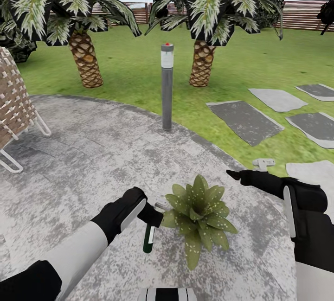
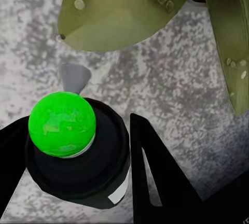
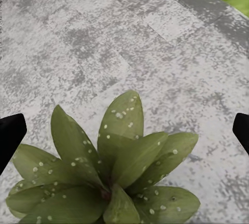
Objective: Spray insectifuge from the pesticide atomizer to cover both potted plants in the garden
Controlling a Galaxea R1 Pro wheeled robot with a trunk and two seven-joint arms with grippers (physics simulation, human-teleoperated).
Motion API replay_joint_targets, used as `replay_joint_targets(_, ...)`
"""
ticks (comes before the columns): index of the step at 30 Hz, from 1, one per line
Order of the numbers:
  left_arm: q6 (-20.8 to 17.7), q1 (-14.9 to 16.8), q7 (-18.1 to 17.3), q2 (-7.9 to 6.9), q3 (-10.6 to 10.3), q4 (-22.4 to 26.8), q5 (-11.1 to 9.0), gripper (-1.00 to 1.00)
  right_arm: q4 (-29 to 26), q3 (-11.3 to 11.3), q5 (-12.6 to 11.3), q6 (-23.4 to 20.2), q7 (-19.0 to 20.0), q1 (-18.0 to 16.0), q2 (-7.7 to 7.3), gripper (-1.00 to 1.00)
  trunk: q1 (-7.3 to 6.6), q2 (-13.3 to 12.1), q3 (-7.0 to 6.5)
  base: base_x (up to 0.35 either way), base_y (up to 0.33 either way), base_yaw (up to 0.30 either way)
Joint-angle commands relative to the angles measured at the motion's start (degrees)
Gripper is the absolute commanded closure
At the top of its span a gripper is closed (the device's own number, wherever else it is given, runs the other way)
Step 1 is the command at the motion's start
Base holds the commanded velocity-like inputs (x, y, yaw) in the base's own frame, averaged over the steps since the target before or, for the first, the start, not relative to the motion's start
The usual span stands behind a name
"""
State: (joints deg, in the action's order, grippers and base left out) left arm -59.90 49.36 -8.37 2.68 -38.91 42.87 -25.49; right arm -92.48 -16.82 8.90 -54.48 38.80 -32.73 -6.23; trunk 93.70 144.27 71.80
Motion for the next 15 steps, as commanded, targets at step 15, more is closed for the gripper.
replay_joint_targets(15, -0.1, 0.39, -1.36, -1.31, 2.42, 6.27, -0.43, 1.0, -0.07, -1.89, 0.59, -0.27, 0.58, -0.08, -1.25, -1.0, -0.01, 0.02, 0.05, 0.071, 0.296, -0.228)
